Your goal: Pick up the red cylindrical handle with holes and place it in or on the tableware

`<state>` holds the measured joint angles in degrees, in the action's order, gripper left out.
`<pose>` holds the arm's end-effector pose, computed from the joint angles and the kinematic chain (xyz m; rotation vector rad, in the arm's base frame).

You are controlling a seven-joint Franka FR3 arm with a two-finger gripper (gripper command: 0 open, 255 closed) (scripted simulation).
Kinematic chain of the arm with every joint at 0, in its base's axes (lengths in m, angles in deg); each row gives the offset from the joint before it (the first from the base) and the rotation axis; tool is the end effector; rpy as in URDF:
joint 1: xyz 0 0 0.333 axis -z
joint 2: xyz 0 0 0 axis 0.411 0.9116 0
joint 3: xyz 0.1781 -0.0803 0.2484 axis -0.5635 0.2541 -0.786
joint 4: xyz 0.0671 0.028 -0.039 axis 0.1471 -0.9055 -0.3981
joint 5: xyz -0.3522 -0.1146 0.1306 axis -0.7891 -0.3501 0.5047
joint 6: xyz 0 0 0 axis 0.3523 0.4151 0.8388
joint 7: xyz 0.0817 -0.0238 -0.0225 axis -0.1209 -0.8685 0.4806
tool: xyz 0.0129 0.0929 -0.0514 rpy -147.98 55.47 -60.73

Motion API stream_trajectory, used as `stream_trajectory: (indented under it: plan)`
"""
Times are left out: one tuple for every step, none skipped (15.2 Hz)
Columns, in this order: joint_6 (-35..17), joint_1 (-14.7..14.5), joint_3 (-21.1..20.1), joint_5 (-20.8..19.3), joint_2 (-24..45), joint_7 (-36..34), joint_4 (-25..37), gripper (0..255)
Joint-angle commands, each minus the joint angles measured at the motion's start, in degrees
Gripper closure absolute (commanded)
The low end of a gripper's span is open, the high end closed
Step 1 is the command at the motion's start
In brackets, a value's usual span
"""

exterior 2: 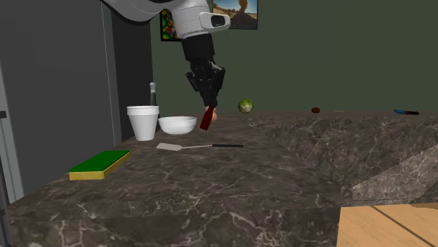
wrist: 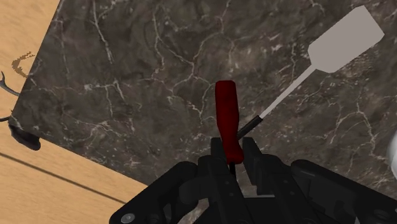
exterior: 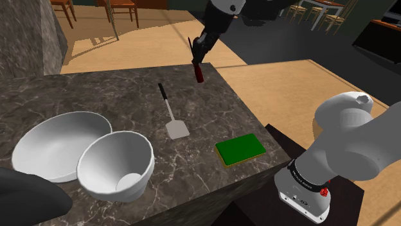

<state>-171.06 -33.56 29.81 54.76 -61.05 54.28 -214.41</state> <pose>0.4314 0.1687 0.5645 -3.0005 -0.4847 -0.4383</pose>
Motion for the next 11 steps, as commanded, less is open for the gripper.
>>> stream_trajectory:
  plan:
    - [1.6,0.1,0.1,-0.1,0.0,0.0,1.5,255]
    - [2.3,0.1,0.1,-0.1,0.0,0.0,2.3,255]
    - [3.1,0.1,0.2,-0.2,0.0,-0.1,3.1,255]
    - [3.9,0.1,0.2,-0.2,0.0,-0.1,3.9,255]
    - [4.6,0.1,0.2,-0.2,0.1,-0.1,4.7,255]
    - [5.4,0.2,0.3,-0.3,0.1,-0.2,5.5,255]
    - [6.2,0.2,0.3,-0.3,0.2,-0.2,6.3,255]
    - [6.9,0.2,0.3,-0.4,0.2,-0.2,7.1,255]
    - [7.7,0.2,0.4,-0.4,0.3,-0.3,8.0,255]
    - [7.6,-0.1,-0.7,-0.6,1.1,-1.7,8.7,255]
    - [7.5,-0.4,-1.8,-0.7,1.9,-3.2,9.5,255]
